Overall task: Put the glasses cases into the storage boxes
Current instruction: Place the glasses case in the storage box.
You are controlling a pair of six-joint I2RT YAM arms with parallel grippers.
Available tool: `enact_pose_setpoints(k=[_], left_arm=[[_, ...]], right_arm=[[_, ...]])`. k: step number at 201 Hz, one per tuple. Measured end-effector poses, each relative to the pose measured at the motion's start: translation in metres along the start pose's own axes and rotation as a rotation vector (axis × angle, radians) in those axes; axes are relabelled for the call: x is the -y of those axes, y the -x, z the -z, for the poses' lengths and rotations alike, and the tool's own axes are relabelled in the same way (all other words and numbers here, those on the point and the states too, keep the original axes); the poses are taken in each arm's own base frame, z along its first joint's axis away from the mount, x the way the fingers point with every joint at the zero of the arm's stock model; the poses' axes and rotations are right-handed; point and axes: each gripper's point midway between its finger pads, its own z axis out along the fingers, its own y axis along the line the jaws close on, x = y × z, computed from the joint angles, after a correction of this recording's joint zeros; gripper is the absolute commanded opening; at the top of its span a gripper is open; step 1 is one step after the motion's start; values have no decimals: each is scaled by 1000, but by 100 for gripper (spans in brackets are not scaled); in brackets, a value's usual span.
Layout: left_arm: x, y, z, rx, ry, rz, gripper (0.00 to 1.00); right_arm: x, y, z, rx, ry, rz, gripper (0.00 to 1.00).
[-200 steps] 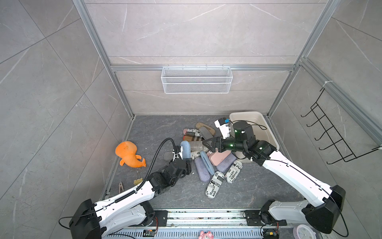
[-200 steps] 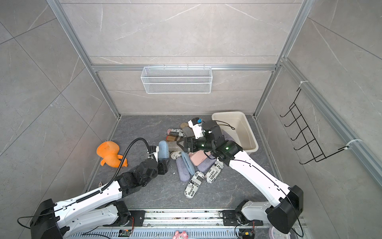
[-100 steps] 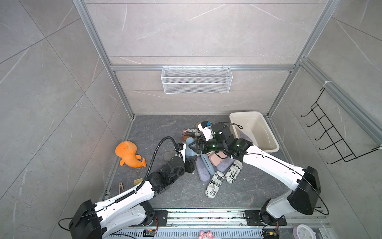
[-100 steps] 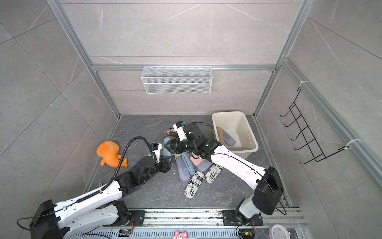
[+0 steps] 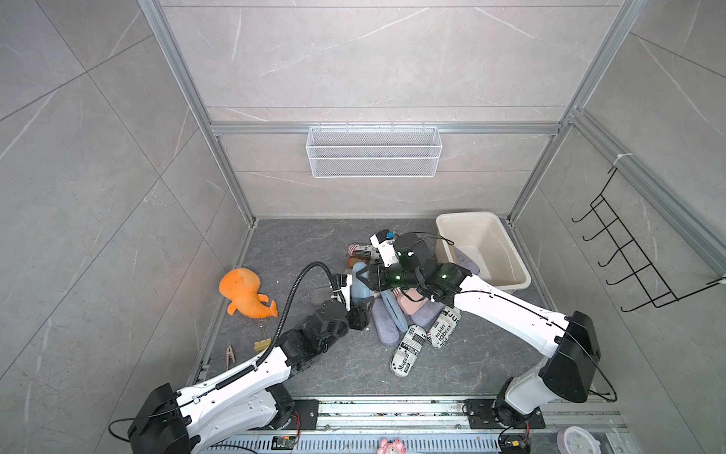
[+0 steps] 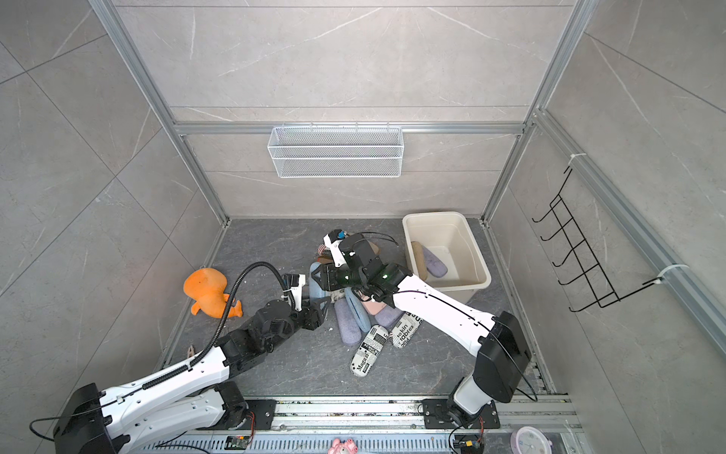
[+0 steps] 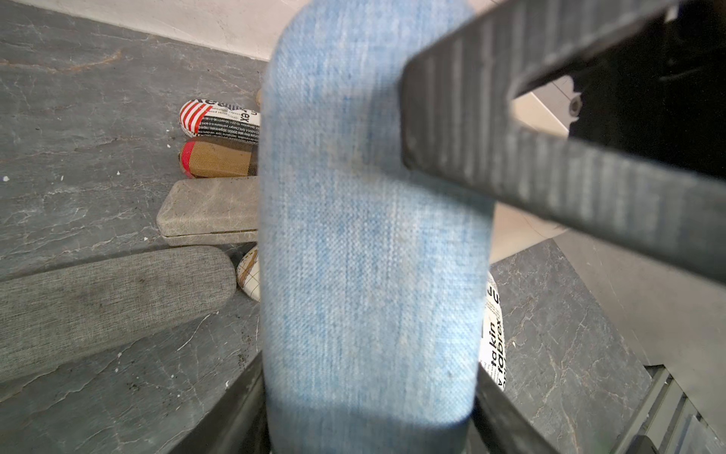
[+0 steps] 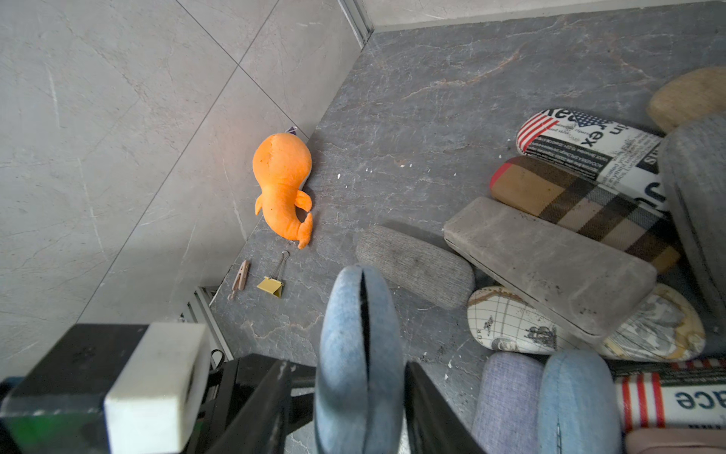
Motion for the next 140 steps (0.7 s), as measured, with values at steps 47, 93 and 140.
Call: enact_pose_setpoints(k=[47, 93, 140], left_arm=[[1, 1, -1, 3, -2, 0, 60], [-1, -2, -5, -8, 7, -1, 61], [0, -2, -7, -9, 8, -1, 63]], right_arm=[[1, 3, -3, 4, -14, -10, 36], [5, 2, -6, 2, -27, -17, 27], [7, 3, -7, 5, -33, -18, 22]])
